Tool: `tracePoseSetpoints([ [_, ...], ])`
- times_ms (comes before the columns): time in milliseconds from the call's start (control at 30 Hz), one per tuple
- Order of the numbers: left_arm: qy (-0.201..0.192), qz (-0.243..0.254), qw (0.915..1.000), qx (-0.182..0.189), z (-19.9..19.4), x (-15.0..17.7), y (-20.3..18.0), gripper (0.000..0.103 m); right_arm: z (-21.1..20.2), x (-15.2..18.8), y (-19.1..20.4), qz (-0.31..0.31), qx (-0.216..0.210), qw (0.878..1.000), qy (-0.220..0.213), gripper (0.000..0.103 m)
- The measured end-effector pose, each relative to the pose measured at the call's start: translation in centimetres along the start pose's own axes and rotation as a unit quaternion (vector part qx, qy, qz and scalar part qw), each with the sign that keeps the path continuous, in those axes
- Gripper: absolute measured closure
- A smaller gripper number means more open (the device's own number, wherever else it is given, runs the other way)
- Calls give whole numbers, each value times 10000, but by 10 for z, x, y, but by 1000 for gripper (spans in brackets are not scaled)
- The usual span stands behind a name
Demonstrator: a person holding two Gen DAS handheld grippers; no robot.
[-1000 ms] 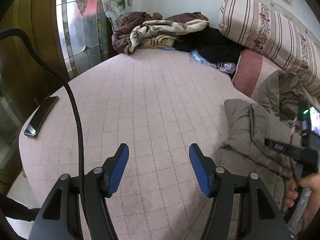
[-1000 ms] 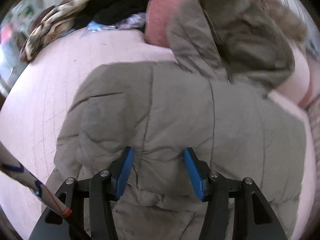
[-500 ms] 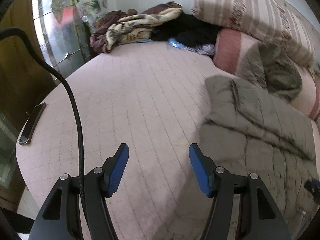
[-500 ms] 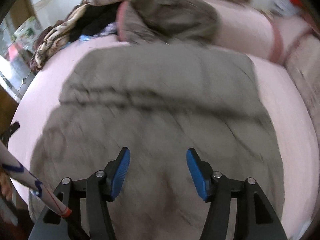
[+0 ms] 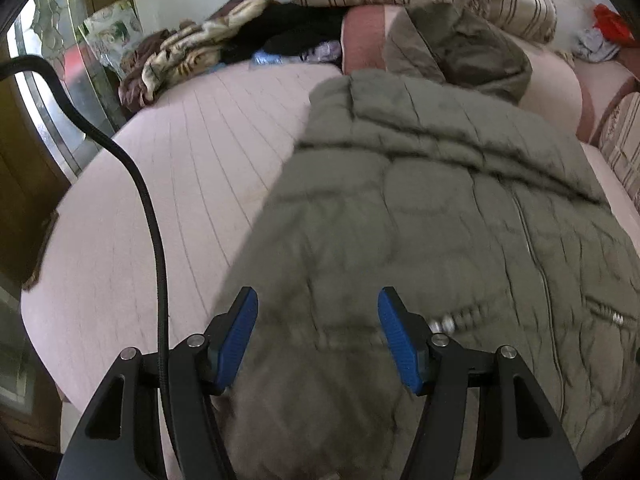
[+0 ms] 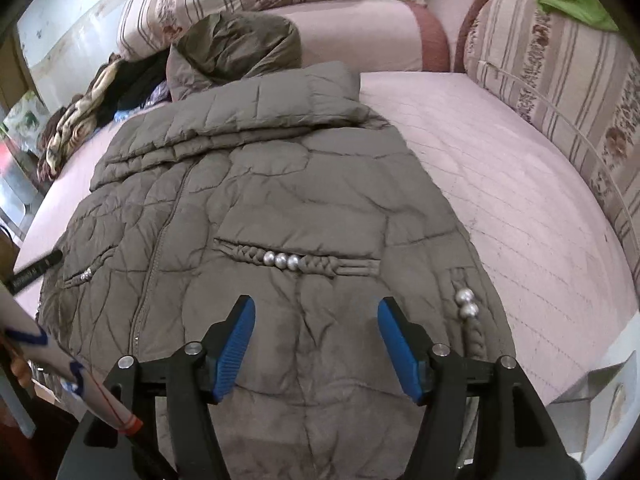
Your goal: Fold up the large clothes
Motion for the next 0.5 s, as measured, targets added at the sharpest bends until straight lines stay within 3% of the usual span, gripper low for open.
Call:
tracePoseSetpoints([
  [133,277,-38,9996,-16,7,24,-3,41,-2,-5,6,-191,168,9992,-299,35],
  [233,193,138,9994,-240,9,37,-6,38,0,-6,11,-268,117,9984,-482,34],
  [300,137,232,9992,-307,10,43,-9,28,4,-6,15,-272,55,9983,-504,34],
  [500,-52,268,9976,-641,15,52,-7,15,7,-6,17,-169,-203,9978,-601,34],
])
Point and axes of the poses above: each gripper's, at about its wrist camera, not at the fingertips, and z roughly the way its jaws point, y to its left, x to its underside, the point moved 7 cm from there along z, roughly the way its jaws point, and after that the axes turned 13 degrees about -z, right-handed, at the moved point
